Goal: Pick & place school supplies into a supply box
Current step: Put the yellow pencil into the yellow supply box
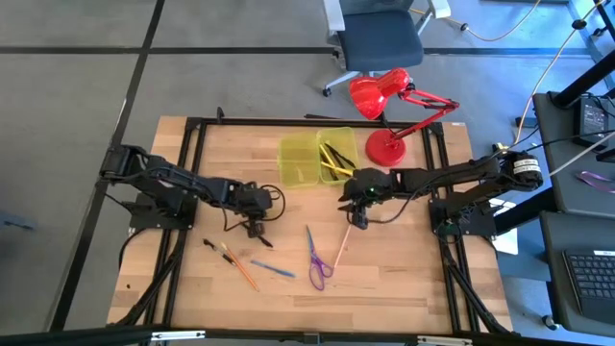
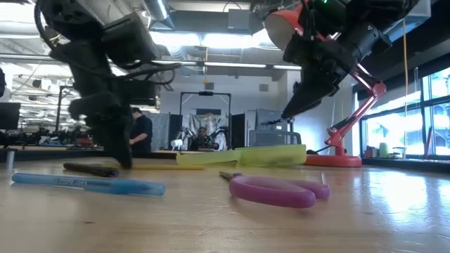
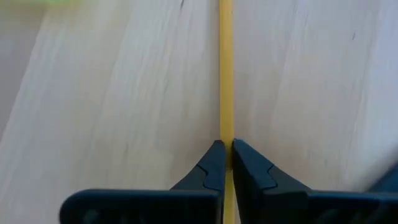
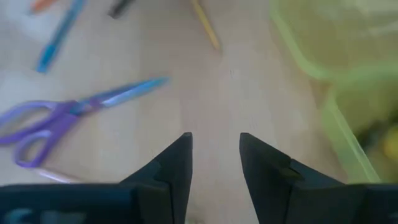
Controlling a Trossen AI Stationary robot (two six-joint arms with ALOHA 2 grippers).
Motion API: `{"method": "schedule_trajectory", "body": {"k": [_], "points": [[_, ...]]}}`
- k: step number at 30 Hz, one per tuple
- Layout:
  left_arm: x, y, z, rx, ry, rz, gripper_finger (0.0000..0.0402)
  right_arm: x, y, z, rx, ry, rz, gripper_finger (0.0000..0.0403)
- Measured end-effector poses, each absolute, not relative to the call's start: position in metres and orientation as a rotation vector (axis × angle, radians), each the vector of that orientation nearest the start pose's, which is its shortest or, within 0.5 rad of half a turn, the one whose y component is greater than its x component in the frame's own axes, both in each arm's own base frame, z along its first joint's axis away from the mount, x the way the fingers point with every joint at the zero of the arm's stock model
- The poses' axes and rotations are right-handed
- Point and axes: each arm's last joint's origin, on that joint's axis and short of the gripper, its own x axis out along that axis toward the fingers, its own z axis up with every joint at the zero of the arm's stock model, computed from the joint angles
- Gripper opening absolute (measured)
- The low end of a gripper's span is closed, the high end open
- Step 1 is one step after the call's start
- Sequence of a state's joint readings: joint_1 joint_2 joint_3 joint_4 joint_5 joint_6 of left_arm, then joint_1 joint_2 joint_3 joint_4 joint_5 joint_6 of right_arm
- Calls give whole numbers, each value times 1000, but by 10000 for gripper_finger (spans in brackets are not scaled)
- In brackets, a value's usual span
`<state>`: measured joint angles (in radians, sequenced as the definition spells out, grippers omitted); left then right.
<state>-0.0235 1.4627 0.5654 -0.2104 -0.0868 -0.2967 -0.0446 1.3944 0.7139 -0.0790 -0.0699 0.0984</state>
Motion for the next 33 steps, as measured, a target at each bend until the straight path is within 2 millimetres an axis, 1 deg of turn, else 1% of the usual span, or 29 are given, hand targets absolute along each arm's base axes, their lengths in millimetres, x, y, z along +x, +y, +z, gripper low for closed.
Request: {"method": "schedule_trajectory", "body": {"k": [5,8,12,17,22,28,30,33], "points": [[241,-3,118,-204,1077,215,4,277,9,195,103,679,56,138],[241,-3,118,-207,1069,211,4,277,20,195,67,668,35,138],[242,-4,118,-217,1070,195,4,273,29,177,45,633,27,138],[242,-4,118,-229,1073,186,9,265,29,154,51,556,35,138],[245,-5,119,-209,1044,148,20,264,29,143,37,450,45,138],[247,-5,120,-178,1017,118,10,275,29,132,-91,385,69,138],[247,-5,120,-177,1014,118,8,283,27,126,-108,395,65,138],[248,-5,121,-175,1005,116,8,299,26,120,-117,396,57,138]]}}
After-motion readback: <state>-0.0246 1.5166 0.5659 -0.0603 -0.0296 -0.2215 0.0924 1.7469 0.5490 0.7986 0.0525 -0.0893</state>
